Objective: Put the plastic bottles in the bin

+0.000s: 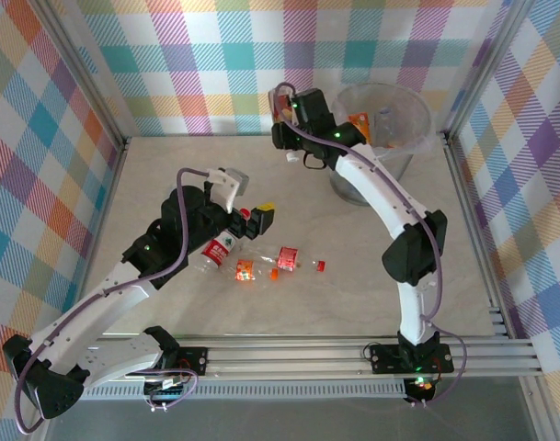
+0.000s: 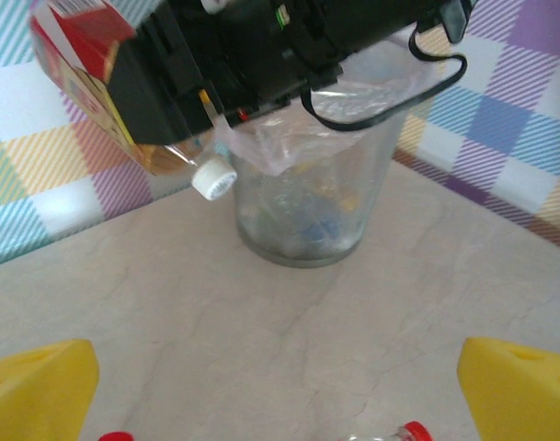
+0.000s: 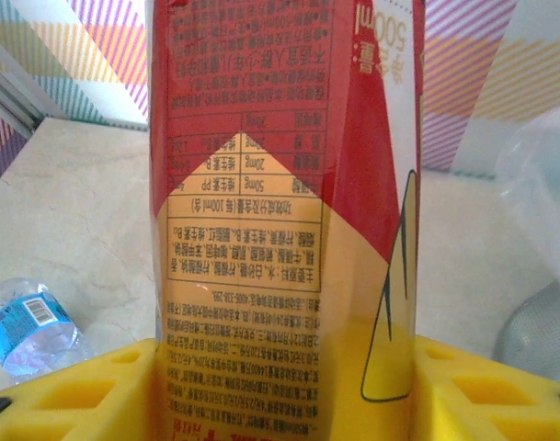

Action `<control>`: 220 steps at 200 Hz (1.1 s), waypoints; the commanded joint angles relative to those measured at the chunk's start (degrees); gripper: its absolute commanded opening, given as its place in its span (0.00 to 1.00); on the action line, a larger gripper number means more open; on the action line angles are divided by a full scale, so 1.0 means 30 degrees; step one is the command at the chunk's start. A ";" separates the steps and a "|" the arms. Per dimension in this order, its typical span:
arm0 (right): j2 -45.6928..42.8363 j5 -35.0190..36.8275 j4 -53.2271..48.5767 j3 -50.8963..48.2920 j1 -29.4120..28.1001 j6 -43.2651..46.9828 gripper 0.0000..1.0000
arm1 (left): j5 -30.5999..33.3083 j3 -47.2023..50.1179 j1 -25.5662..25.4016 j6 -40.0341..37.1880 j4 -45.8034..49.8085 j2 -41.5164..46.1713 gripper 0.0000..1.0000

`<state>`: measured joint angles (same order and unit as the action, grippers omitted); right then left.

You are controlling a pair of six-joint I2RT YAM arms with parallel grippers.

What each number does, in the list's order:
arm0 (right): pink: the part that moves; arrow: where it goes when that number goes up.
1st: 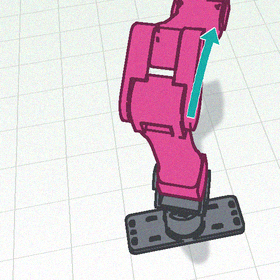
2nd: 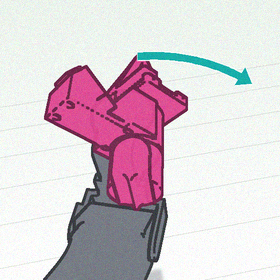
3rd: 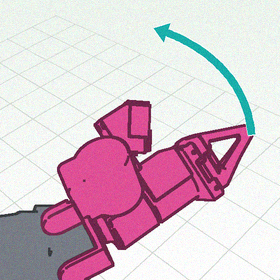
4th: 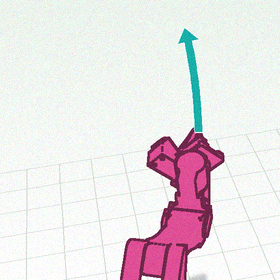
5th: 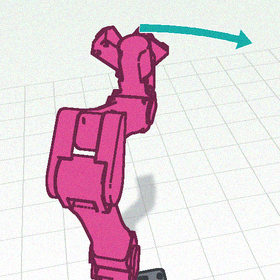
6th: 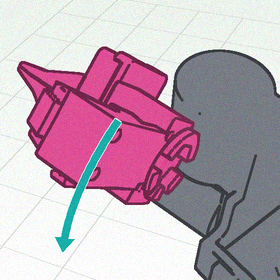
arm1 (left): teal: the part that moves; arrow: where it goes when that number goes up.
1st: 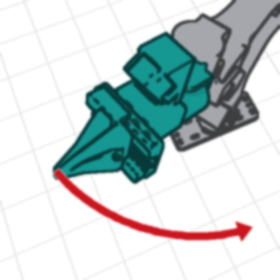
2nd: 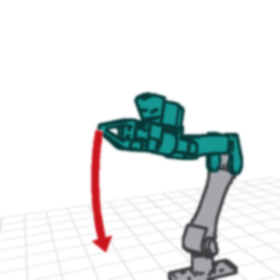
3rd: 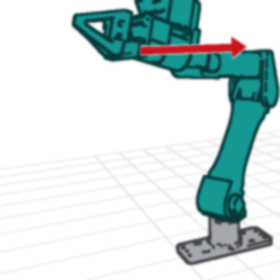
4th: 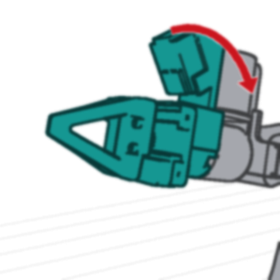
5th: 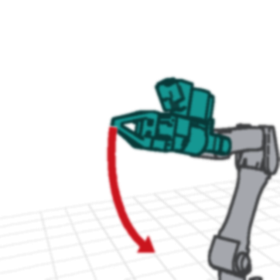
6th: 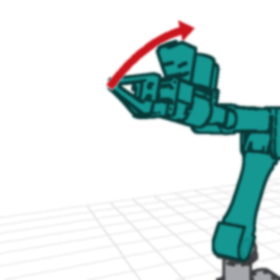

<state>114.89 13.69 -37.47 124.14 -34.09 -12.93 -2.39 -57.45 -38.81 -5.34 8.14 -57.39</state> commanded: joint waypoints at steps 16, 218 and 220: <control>-0.2049 0.1290 -0.0361 0.0041 0.0279 0.1749 0.58 | -0.2751 0.0877 0.0166 0.0568 -0.2252 0.0665 1.00; -0.4057 -0.2428 -0.1475 -0.1535 0.7872 0.3777 0.56 | -0.6396 0.1077 0.0181 0.2529 -0.3935 -0.0420 1.00; -0.4036 -0.2514 -0.1503 -0.1513 0.7933 0.3803 0.56 | -0.6406 0.1097 0.0167 0.2518 -0.3920 -0.0444 1.00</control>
<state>102.48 10.26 -41.67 119.61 -12.36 -2.07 -18.61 -52.64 -38.81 1.43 -3.09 -58.17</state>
